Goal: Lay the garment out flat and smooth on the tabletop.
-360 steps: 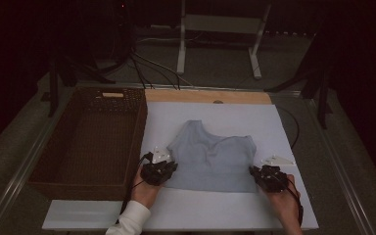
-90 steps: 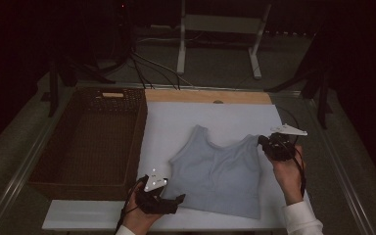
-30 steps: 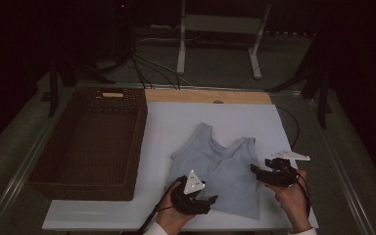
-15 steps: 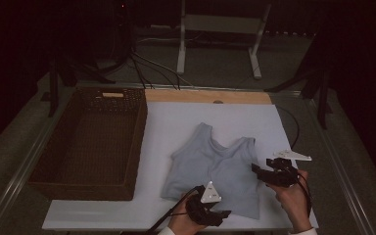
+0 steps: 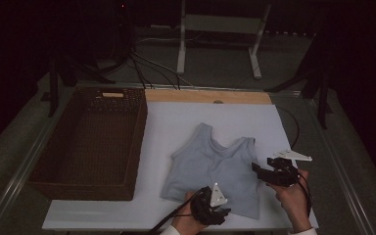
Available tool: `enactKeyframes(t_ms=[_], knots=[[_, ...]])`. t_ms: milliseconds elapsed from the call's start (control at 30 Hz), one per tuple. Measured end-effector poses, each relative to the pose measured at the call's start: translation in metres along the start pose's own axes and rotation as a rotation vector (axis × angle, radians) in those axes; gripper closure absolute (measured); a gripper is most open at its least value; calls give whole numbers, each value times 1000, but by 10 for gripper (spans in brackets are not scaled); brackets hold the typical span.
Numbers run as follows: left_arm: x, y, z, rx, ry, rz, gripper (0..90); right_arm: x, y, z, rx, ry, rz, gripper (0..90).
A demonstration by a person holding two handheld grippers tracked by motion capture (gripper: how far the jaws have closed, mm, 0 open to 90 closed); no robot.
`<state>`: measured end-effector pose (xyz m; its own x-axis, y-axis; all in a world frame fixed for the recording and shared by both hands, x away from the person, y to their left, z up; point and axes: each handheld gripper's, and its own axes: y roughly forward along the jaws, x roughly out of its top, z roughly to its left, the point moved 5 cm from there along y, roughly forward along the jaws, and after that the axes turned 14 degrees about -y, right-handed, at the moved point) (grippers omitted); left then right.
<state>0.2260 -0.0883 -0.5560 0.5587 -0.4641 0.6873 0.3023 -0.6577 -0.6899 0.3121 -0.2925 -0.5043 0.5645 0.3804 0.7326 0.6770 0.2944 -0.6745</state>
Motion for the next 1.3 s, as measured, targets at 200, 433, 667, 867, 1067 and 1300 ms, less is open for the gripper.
enactKeyframes(t_ms=[200, 433, 667, 867, 1067, 1300], knots=[[-2, 1, -5, 56, 49, -7, 557, 1, 1, 1, 2, 0, -3, 331], [-1, -2, 1, 72, 34, -10, 828, 2, -1, -1, 0, 6, -13, 331], [-5, -16, 12, -30, -57, 5, 859, 3, -4, -5, -7, 19, -30, 339], [-13, -38, 27, -51, -109, -14, 859, 4, -3, -11, -22, 35, -31, 378], [-18, -58, 38, -59, -134, -23, 859, 5, 1, -16, -32, 57, -35, 403], [-26, -68, 44, -56, -137, -16, 858, 8, 6, -20, -38, 65, -34, 408]])
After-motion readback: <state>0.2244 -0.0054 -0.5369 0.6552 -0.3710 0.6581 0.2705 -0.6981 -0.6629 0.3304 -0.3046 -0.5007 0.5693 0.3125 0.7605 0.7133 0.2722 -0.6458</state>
